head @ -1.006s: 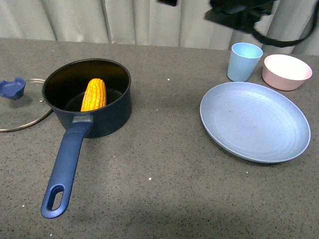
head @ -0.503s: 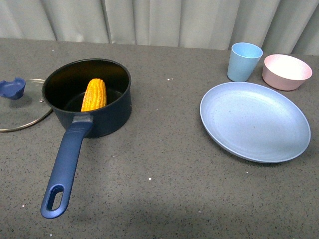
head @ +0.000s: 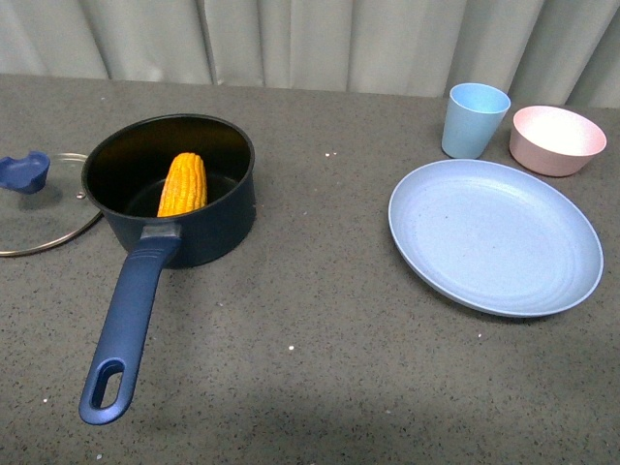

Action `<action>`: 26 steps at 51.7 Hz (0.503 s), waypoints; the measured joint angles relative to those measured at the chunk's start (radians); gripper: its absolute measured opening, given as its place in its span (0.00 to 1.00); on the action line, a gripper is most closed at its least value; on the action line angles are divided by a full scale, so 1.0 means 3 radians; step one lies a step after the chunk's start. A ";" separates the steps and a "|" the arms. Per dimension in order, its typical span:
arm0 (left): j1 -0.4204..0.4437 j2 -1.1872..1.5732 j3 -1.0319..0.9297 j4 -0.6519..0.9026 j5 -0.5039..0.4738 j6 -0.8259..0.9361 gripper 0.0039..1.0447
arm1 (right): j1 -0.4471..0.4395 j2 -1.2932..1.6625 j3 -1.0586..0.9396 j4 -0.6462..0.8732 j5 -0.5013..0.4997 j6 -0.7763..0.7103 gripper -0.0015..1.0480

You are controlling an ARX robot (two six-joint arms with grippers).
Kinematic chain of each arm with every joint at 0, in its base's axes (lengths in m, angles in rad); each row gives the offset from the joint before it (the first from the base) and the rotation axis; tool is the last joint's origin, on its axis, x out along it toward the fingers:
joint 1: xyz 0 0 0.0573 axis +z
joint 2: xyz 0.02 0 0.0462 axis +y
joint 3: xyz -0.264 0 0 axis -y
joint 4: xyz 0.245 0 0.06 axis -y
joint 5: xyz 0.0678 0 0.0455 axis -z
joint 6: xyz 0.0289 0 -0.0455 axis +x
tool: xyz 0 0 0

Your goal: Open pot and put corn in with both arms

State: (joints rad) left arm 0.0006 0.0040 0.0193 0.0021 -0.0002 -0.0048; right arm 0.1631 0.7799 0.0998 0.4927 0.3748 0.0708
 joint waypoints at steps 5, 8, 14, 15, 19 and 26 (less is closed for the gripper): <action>0.0000 0.0000 0.0000 -0.0001 0.0000 0.0000 0.94 | -0.0146 -0.0018 -0.0261 0.0640 -0.0692 -0.0118 0.70; 0.0000 0.0000 0.0000 -0.0001 0.0001 0.0000 0.94 | -0.0225 -0.0196 -0.0294 0.0656 -0.0959 -0.0169 0.58; 0.0000 0.0000 0.0000 -0.0001 -0.0001 0.0000 0.94 | -0.0520 -0.0557 -0.0313 0.0361 -0.1217 -0.0207 0.34; 0.0000 0.0000 0.0000 -0.0001 -0.0001 0.0000 0.94 | -0.0528 -0.0600 -0.0313 0.0317 -0.1219 -0.0210 0.31; 0.0000 0.0000 0.0000 -0.0001 0.0001 0.0000 0.94 | -0.0533 -0.0745 -0.0315 0.0173 -0.1244 -0.0216 0.19; 0.0000 0.0000 0.0000 -0.0001 0.0000 0.0000 0.94 | -0.0535 -0.0996 -0.0315 -0.0047 -0.1242 -0.0231 0.01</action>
State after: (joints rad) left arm 0.0006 0.0040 0.0193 0.0017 -0.0002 -0.0048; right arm 0.0025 0.4812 0.0051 0.4786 0.0021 0.0013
